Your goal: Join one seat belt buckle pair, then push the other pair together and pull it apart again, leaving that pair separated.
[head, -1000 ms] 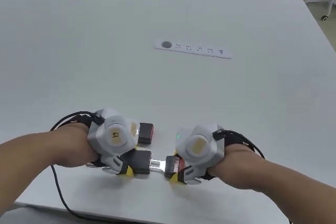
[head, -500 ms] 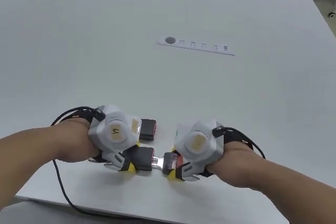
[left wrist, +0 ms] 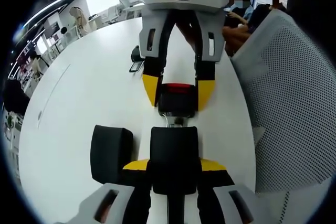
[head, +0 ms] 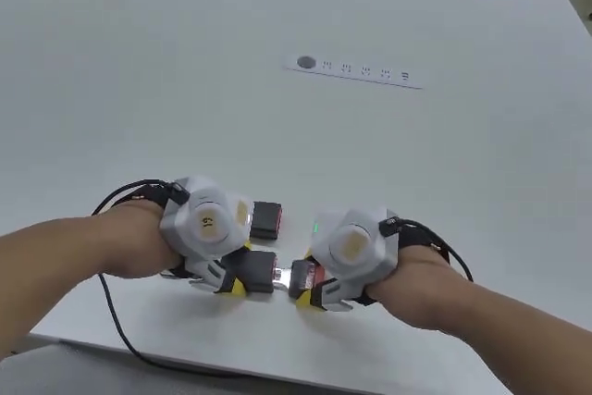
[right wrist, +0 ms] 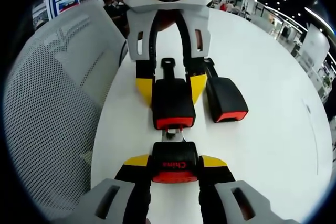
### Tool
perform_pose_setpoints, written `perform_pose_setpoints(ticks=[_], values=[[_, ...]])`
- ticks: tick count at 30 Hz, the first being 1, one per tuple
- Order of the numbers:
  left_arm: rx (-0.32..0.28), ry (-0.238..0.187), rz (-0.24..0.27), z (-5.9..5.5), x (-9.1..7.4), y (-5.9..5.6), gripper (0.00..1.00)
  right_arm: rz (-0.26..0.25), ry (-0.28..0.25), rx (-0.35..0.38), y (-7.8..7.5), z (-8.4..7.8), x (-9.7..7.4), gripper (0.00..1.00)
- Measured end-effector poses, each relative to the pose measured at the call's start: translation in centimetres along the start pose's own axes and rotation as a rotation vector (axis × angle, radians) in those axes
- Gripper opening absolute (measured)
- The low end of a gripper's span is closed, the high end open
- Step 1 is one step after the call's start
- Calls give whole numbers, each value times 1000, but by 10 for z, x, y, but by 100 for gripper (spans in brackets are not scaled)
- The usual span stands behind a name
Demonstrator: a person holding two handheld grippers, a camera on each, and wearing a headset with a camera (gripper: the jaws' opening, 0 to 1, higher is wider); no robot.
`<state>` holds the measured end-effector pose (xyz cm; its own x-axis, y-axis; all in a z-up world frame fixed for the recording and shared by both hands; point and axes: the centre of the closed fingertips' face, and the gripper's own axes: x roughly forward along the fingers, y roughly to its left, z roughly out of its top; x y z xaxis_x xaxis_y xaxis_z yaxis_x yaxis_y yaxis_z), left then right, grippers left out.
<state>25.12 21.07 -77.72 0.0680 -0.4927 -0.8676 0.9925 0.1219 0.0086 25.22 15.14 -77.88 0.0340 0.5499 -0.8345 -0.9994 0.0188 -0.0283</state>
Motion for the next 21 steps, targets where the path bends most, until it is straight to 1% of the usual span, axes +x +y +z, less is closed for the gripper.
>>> perform_pose_setpoints(ticks=[5,14,17,21], values=[[-2,3,1,1,0,0,33,6,9,-14,-1,1,0,30],[-9,0,0,-1,0,1,33,-3,12,-7,-2,4,1,30],[-6,-1,-1,0,0,1,33,-9,8,-8,-1,11,7,30],[-6,-2,-1,-1,0,1,34,-7,5,0,-4,12,9,30]])
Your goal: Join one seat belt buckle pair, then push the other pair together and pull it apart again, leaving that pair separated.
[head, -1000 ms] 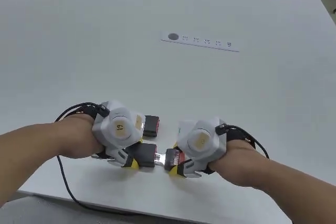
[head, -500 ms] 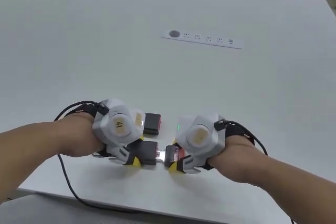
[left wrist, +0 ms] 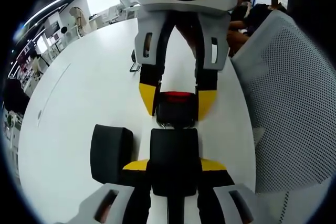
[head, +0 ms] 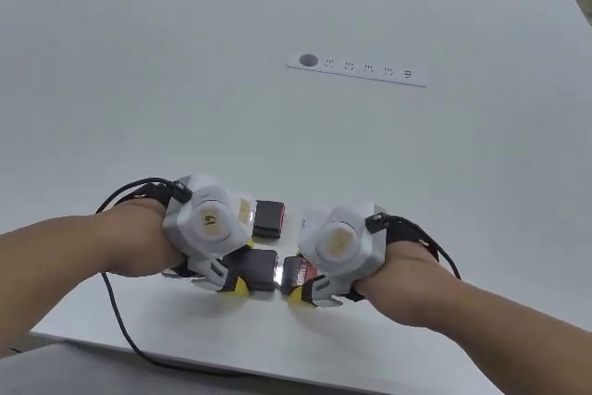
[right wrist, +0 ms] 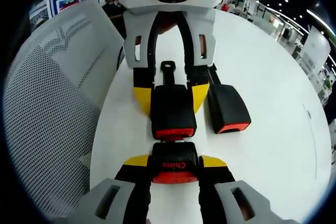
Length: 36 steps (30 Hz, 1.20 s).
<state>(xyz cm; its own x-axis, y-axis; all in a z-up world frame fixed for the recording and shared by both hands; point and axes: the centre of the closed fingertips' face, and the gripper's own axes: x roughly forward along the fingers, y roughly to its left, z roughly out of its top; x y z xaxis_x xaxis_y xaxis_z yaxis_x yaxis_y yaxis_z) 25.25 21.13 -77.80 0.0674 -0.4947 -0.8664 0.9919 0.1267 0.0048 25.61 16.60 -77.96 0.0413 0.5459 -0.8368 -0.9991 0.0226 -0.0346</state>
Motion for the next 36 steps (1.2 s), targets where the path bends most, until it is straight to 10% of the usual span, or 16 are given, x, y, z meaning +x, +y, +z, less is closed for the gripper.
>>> perform_pose_setpoints(ticks=[36], values=[[6,-52,7,-2,-3,-1,34,-3,30,12,5,1,-4,31]])
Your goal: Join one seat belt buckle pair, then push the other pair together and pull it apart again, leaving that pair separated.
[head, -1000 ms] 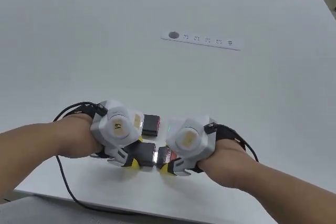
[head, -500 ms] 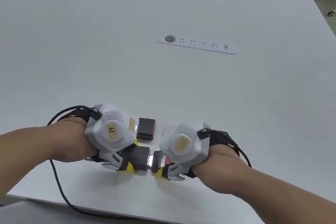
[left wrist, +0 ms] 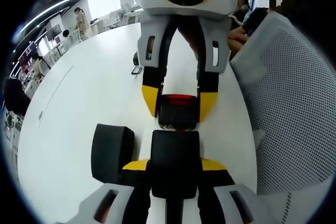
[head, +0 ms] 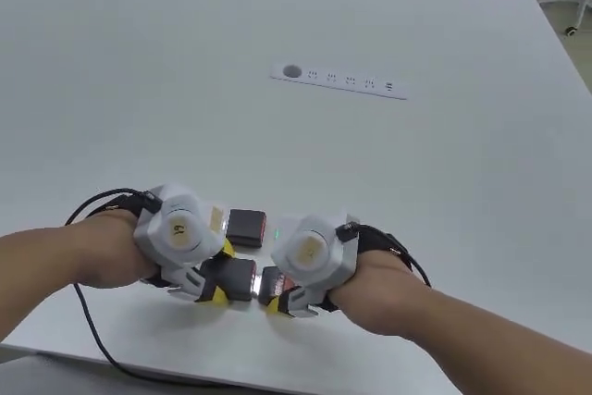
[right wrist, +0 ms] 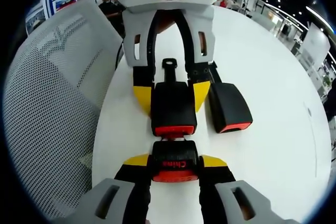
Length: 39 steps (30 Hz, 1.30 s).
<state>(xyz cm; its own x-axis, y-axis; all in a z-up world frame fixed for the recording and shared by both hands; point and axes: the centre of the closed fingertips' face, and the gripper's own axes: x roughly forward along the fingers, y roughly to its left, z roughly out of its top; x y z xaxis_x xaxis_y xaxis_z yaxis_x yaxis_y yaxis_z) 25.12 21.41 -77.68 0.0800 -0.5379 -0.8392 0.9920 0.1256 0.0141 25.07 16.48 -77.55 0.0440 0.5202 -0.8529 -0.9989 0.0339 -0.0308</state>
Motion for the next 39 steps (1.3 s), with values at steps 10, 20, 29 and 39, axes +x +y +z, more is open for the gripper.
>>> perform_pose_setpoints(ticks=[10,20,29,39], values=[[8,14,-4,1,1,1,34,-13,-11,11,0,1,0,31],[35,30,-17,1,2,2,34,-14,-4,16,-1,-2,1,31],[40,23,-8,0,2,2,33,-13,-9,26,0,-2,1,31],[39,44,-14,3,3,2,34,-9,3,29,0,-3,1,32]])
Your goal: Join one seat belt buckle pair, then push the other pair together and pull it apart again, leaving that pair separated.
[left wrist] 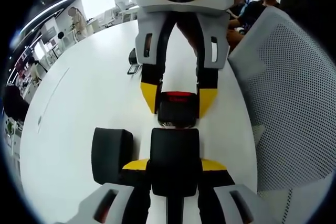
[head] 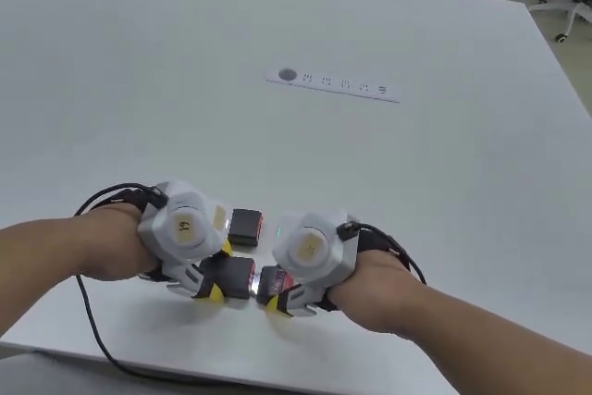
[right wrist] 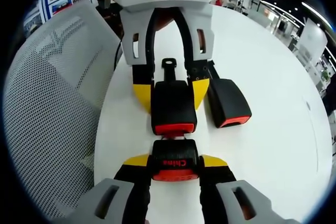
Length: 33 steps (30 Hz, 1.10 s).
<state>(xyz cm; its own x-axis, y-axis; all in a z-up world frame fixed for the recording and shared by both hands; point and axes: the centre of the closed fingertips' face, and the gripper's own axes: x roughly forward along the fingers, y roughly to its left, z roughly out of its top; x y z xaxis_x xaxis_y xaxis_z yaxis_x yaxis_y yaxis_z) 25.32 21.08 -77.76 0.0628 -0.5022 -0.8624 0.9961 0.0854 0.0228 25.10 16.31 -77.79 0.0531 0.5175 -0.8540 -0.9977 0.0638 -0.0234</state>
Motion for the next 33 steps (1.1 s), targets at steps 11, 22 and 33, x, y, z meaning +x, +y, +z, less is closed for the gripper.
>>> perform_pose_setpoints(ticks=[11,22,33], values=[[-55,18,-5,0,0,0,36,1,-4,36,0,0,-1,33],[-38,-4,47,10,-16,-3,39,-2,-28,56,2,5,-16,34],[-39,-84,84,32,-37,12,40,-27,-80,92,-11,1,-37,34]])
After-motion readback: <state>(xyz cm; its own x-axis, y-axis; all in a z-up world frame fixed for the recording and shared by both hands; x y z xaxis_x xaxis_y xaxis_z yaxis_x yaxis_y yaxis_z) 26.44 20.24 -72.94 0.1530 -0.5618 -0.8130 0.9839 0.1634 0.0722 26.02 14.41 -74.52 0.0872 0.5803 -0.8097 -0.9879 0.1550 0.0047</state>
